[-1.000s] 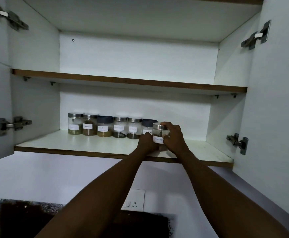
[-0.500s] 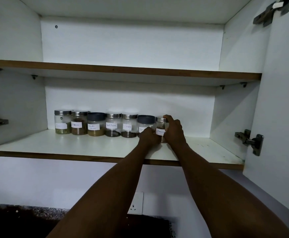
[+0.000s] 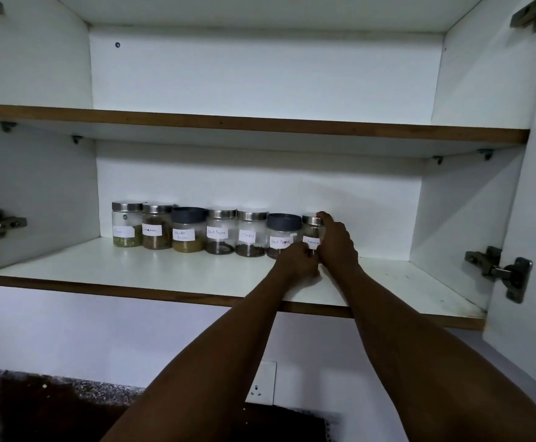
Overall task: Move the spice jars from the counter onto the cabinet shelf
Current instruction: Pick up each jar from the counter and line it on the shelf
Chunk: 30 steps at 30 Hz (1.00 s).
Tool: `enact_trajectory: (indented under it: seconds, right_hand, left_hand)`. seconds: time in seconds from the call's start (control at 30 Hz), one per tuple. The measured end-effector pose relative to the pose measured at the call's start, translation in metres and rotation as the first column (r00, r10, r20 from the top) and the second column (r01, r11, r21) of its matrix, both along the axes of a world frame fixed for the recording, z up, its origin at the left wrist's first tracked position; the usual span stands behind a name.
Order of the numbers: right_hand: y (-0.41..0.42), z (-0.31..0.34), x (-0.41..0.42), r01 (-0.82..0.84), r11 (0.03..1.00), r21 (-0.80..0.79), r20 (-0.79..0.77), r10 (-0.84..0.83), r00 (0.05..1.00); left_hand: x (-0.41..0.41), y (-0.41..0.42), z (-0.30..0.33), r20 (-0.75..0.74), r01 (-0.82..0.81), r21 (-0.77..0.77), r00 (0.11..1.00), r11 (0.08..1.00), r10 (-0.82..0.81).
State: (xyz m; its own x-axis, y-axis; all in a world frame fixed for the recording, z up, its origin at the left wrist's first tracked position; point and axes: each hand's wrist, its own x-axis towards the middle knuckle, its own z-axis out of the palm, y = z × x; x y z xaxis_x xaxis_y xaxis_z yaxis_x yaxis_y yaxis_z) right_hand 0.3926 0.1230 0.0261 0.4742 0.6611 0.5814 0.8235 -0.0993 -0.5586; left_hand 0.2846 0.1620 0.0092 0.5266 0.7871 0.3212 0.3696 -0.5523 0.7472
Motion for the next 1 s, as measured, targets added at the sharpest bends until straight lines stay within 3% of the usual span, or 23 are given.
enact_trajectory:
  seconds: [0.2,0.4,0.57,0.7,0.77,0.87,0.93,1.0]
  right_hand:
    - [0.001,-0.003,-0.002,0.021,1.0,-0.011,0.013,-0.021,1.0]
    - [0.001,-0.01,-0.001,0.026,0.999,-0.029,0.098,-0.023,0.995]
    - [-0.014,-0.01,-0.019,0.169,0.985,-0.03,0.073,-0.166,0.983]
    - [-0.05,-0.02,-0.034,0.157,0.962,-0.223,0.084,-0.141,0.986]
    - [-0.069,-0.021,-0.039,0.17,0.932,-0.32,0.108,-0.142,0.984]
    - [-0.103,-0.024,-0.05,0.241,0.918,-0.314,0.231,-0.173,0.958]
    - [-0.123,-0.043,-0.064,0.284,0.929,-0.237,0.398,-0.173,0.901]
    - [-0.137,-0.07,-0.08,0.221,0.975,-0.013,0.444,-0.192,0.875]
  left_hand:
    - [0.0,0.002,-0.002,-0.09,0.031,0.088,0.996,0.996,-0.023]
    - [-0.003,-0.002,0.002,-0.01,0.002,0.087,1.0,0.996,-0.001]
    - [-0.014,-0.016,0.006,0.015,-0.074,0.162,0.997,0.984,0.073]
    - [-0.019,-0.049,0.006,-0.306,0.027,0.18,0.952,0.983,0.03]
    - [-0.024,-0.064,0.002,-0.427,-0.002,0.158,0.902,0.987,0.07]
    - [-0.044,-0.088,-0.008,-0.559,0.042,0.308,0.816,0.951,0.145]
    - [-0.069,-0.107,-0.021,-0.489,0.071,0.483,0.849,0.873,0.202]
    - [-0.091,-0.123,-0.044,-0.306,0.058,0.603,0.938,0.795,0.164]
